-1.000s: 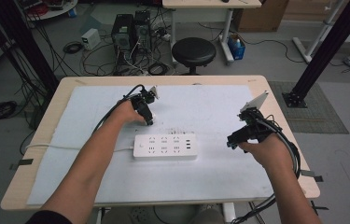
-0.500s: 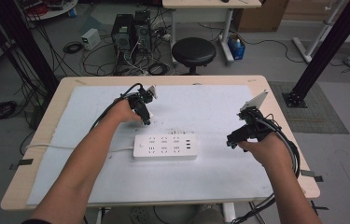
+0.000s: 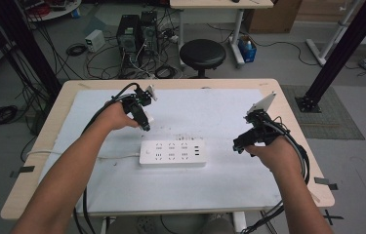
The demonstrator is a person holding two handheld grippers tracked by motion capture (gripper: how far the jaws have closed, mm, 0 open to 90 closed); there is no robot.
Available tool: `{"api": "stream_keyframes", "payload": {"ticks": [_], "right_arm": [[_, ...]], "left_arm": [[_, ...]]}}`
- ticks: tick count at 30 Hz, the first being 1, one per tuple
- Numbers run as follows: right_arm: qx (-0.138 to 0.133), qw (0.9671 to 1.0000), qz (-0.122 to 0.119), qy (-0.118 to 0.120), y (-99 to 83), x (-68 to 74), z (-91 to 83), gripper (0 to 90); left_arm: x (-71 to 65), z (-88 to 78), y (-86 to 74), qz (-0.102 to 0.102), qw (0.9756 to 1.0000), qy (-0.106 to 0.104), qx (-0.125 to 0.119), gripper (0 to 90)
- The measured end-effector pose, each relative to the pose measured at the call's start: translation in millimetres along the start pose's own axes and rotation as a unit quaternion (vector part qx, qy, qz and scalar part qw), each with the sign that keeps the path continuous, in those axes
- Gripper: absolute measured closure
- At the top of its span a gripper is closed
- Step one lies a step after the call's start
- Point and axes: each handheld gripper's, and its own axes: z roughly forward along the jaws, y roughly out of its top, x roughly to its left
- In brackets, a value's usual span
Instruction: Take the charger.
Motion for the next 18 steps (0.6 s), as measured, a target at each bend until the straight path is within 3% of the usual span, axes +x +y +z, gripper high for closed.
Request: {"api": "stream_keyframes", "payload": {"ticks": [10,18], "right_arm": [[0.0,1.0,0.0,0.001,1.6,1.7,-2.7,5.4],[0.004,1.0,0.002,0.0,1.3,4.6,-1.3,5.4]], "left_arm": [[-10.5,-38.9,-31.3,-0.012,0.9998,0.003,-0.014,42.6],[-23.3,-67.3,-52.9,-0.009,0.9997,0.008,-0.02,42.6]]}}
